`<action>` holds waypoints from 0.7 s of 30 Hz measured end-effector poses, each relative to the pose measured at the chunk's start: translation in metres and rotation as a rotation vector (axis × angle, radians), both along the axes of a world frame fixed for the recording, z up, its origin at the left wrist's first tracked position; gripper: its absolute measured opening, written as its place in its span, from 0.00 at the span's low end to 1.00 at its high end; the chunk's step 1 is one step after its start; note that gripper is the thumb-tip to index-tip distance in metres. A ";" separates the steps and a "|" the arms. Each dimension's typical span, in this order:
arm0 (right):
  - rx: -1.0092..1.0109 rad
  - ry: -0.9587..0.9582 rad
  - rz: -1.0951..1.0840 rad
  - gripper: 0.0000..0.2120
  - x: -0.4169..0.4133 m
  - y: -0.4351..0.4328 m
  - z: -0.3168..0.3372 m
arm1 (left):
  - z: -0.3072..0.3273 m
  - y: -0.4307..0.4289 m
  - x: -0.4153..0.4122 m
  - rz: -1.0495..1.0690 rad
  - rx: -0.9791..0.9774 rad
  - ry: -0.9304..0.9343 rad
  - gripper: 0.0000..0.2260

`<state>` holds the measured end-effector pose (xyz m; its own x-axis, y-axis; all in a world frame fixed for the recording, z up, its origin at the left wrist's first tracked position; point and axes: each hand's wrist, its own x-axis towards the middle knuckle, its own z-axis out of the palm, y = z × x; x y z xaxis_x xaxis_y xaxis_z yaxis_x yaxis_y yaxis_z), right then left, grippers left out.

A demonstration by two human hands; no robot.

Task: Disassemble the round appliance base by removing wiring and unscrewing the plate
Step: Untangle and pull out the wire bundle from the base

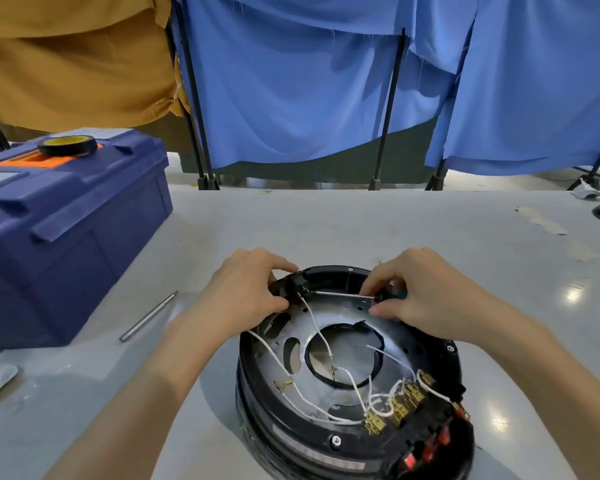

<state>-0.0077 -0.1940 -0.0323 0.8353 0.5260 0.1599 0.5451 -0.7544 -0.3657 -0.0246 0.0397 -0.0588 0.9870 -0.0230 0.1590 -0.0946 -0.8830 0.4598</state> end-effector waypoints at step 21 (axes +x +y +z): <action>0.023 0.178 0.046 0.15 -0.030 0.008 0.013 | 0.015 0.001 0.006 -0.142 -0.414 0.302 0.35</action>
